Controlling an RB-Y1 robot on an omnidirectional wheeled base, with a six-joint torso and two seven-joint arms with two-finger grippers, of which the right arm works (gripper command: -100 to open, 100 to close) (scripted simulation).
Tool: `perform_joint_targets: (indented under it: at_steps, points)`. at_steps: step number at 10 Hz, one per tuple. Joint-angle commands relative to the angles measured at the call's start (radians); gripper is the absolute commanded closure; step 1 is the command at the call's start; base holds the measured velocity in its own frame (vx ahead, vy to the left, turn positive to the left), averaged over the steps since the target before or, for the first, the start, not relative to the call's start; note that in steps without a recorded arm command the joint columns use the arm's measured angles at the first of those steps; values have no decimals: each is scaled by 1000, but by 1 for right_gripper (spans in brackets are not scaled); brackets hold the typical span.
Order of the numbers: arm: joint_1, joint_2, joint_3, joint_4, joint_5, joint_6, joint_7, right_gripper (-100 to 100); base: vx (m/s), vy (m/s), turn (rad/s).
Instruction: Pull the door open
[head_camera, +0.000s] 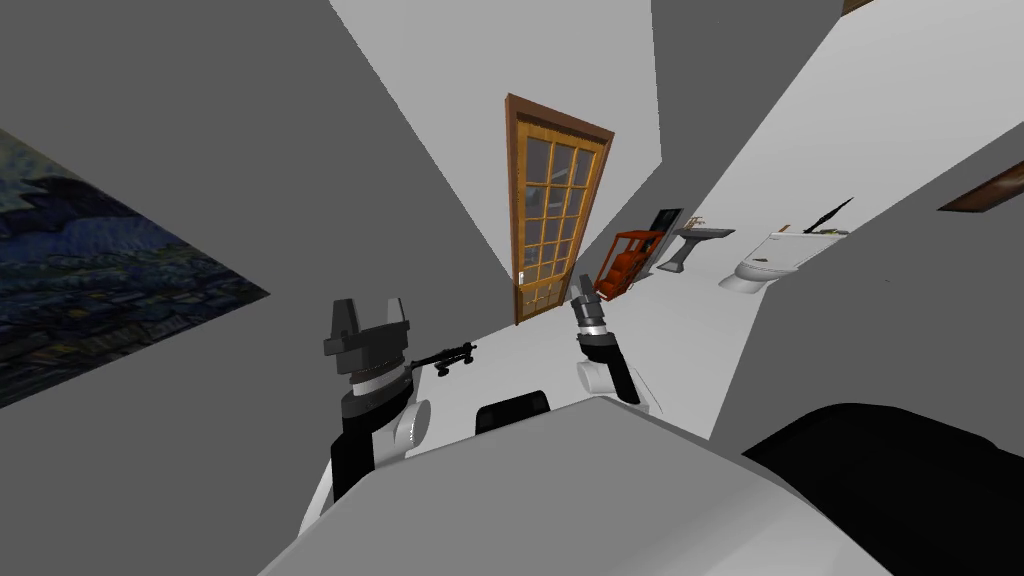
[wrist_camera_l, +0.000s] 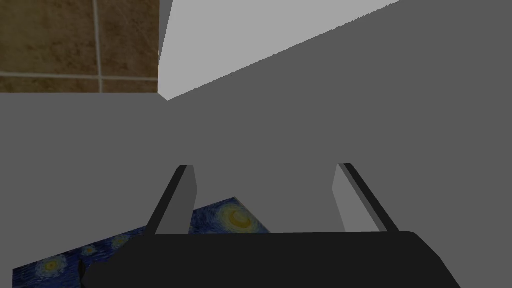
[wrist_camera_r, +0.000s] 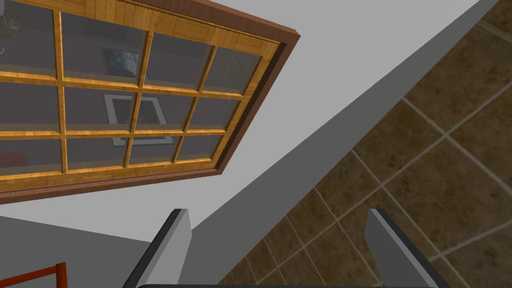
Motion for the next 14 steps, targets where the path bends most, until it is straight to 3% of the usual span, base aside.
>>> perform_joint_targets:
  at_steps: [1, 8, 14]
  points:
    - [-9, -7, -3, 30, 5, -11, 19, -100, 74, -9, 7]
    - [-55, -36, -12, 169, 33, -56, 111, -100, 85, -16, 8]
    - [-103, -60, -22, 319, 63, -104, 210, -100, 96, -21, 11]
